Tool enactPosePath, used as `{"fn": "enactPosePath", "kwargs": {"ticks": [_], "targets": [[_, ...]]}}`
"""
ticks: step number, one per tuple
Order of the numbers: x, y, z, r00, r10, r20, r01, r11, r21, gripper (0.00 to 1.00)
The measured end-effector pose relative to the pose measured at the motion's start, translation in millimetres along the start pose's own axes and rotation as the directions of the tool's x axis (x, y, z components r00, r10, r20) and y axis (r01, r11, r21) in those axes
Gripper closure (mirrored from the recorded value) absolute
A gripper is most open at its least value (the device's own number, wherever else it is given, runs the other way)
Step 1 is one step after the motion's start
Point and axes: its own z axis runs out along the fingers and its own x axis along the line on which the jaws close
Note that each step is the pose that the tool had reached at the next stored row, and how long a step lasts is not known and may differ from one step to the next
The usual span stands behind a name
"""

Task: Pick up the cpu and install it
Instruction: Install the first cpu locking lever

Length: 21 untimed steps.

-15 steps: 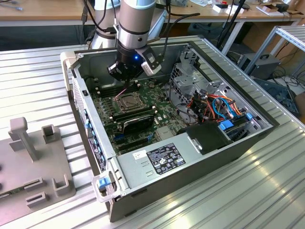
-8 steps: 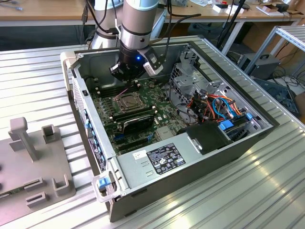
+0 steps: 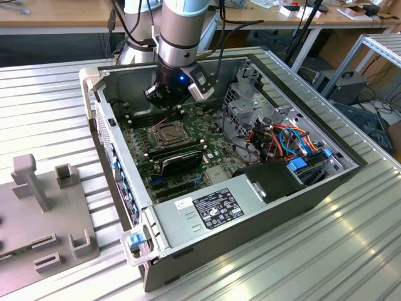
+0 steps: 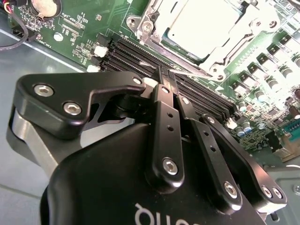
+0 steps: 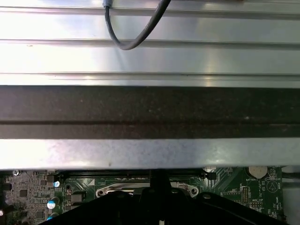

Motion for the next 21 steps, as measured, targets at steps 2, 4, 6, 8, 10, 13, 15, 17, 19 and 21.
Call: {"fn": "enactPosePath", "kwargs": {"ticks": [2, 4, 6, 8, 10, 13, 15, 17, 19, 21], "targets": [[-0.6, -0.1, 1.3, 1.0000, 0.000, 0.0000, 0.000, 1.0000, 0.0000, 0.89], [-0.9, -0.2, 2.3, 1.0000, 0.000, 0.0000, 0.000, 1.0000, 0.0000, 0.89], [-1.3, -0.4, 3.6, 1.0000, 0.000, 0.0000, 0.000, 1.0000, 0.0006, 0.89], [-2.1, -0.6, 6.2, 1.0000, 0.000, 0.0001, 0.000, 1.0000, 0.0029, 0.89], [-2.6, -0.9, 7.8, 1.0000, 0.000, 0.0000, 0.000, 1.0000, 0.0050, 0.89], [-3.4, -1.2, 10.8, 1.0000, 0.000, 0.0000, 0.000, 1.0000, 0.0081, 0.89], [-3.9, -1.4, 13.0, 1.0000, 0.000, 0.0001, 0.000, 0.9999, 0.0105, 0.89], [-4.1, -1.6, 14.4, 1.0000, -0.001, 0.0000, 0.001, 0.9999, 0.0119, 0.89], [-4.4, -1.8, 16.2, 1.0000, -0.001, 0.0002, 0.001, 0.9999, 0.0139, 0.89], [-4.4, -1.9, 16.4, 1.0000, -0.001, -0.0001, 0.001, 0.9999, 0.0145, 0.89]]}}
